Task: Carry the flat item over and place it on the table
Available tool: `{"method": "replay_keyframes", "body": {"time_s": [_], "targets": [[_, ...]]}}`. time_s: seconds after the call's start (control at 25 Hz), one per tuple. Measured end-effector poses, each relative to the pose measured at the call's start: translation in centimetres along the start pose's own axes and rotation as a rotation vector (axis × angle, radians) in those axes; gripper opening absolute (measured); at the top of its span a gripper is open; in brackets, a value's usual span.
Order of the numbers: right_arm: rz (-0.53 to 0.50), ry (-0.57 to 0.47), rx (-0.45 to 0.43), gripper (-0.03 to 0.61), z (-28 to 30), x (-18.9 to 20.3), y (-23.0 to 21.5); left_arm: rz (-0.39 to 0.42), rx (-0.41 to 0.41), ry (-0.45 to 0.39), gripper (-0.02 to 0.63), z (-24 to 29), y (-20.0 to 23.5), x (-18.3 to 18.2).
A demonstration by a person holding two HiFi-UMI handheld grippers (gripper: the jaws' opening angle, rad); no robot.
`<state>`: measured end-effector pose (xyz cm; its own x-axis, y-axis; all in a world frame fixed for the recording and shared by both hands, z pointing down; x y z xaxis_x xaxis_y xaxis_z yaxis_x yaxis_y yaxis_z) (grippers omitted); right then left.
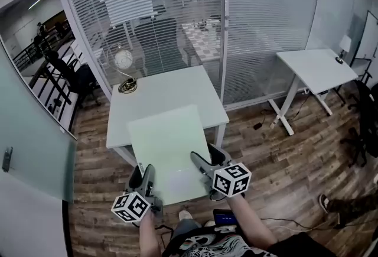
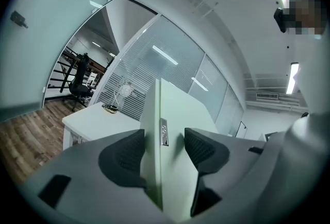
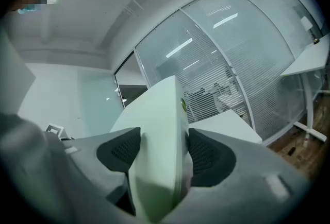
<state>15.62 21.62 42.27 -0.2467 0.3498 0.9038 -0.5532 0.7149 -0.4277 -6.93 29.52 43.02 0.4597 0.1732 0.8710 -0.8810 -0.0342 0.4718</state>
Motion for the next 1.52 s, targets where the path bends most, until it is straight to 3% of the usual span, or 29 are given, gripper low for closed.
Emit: {"method": "replay_keyframes", "body": {"time_s": [0.32, 0.88, 1.12, 1.52], "targets": [[0.022, -0.020, -0.001, 0.275, -0.4, 0.2, -0.5, 0.025, 0.003, 0.007, 0.232, 0.3, -0.4, 0.0], [0.023, 0.010, 0.007, 0.275, 2.7, -0.6, -2.4, -0.014, 0.006, 0.017, 0.232, 3.6, 1.0, -0.5], [0.047, 0.020, 0.023, 0.275, 7.5, -0.8, -5.9, -0.035, 0.015, 0.046, 0.232, 9.2, 3.7, -1.4], [0.095, 0.061, 0.117, 0.275, 20.4, -1.5, -14.2, -0.070, 0.042, 0.149, 0.232, 24.1, 10.9, -3.9]]}}
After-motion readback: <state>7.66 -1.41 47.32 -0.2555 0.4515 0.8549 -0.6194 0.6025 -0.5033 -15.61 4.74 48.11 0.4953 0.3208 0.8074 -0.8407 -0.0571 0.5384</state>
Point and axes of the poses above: the fingertips, and each gripper's own axes: z forward along the fingers, y to its left, x out of its underside, the point moved 4 cm from there along -z, backward along the fingers, and after that the axes turned 5 degrees about -x, right-handed, at the moved point
